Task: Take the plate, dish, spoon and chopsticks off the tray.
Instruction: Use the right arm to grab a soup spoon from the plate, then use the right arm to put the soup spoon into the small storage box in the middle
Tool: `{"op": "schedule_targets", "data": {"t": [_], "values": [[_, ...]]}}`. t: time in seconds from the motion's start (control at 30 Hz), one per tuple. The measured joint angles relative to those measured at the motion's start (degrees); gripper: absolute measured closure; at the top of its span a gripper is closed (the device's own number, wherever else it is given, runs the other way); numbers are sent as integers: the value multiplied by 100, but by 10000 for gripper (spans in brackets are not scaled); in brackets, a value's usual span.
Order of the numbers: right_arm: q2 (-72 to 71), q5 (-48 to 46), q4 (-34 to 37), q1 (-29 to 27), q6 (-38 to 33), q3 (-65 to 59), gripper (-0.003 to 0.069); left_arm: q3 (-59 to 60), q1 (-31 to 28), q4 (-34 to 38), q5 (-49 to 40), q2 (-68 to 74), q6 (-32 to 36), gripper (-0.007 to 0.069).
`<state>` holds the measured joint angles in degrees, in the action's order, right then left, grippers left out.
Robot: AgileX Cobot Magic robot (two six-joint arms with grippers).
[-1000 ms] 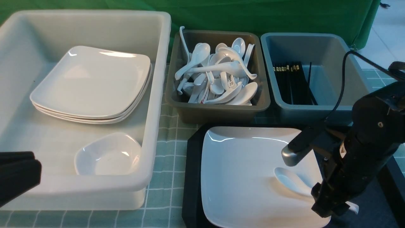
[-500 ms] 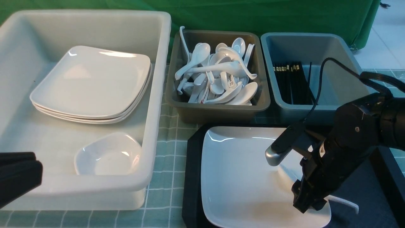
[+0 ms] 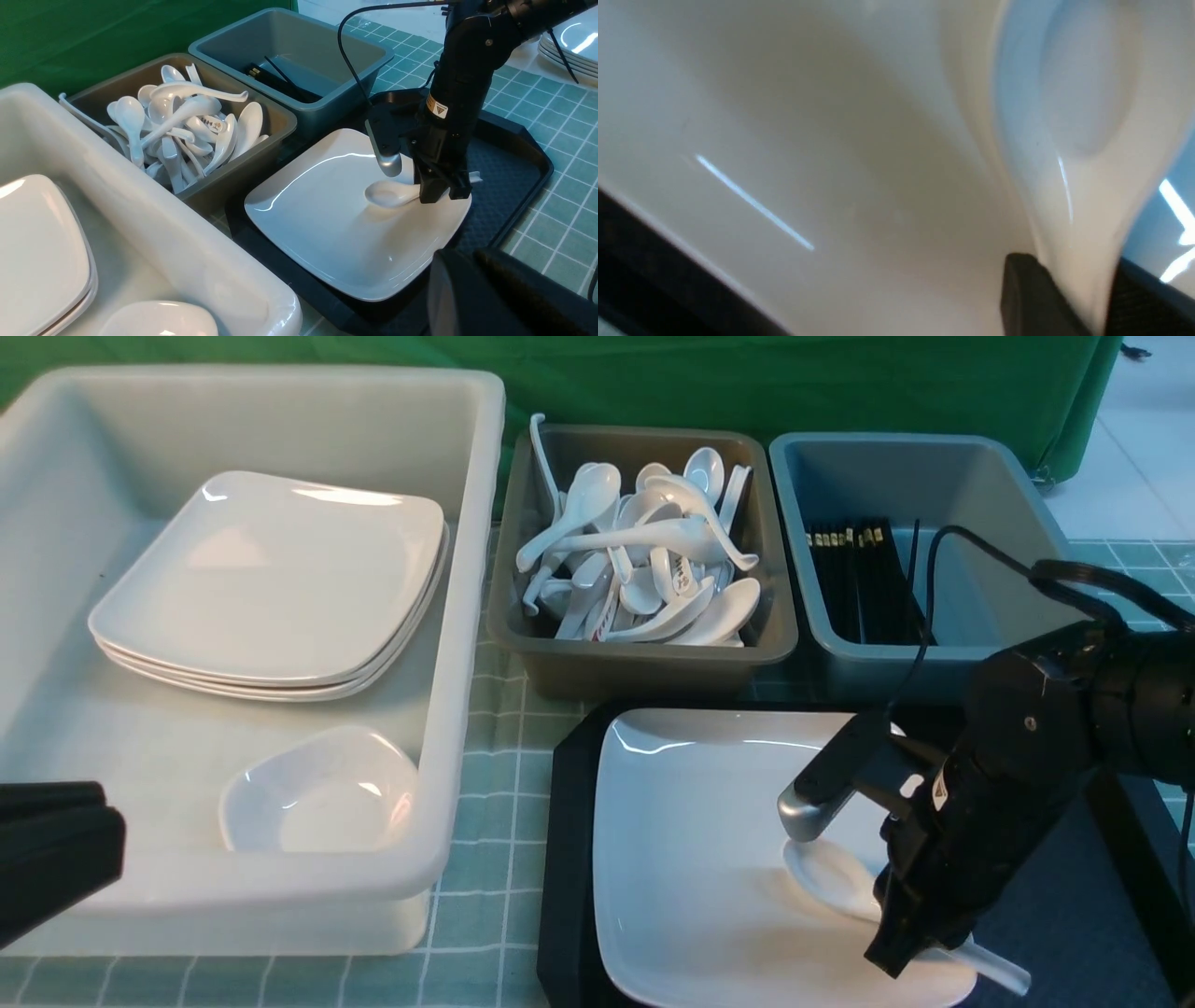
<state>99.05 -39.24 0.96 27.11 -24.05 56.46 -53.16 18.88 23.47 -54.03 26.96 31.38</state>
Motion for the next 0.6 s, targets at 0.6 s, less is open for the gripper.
{"op": "schedule_targets", "data": {"t": [0.6], "values": [[1017,3023,1799,38,1009,3617,430,0,0,11,291,417,157,608]]}}
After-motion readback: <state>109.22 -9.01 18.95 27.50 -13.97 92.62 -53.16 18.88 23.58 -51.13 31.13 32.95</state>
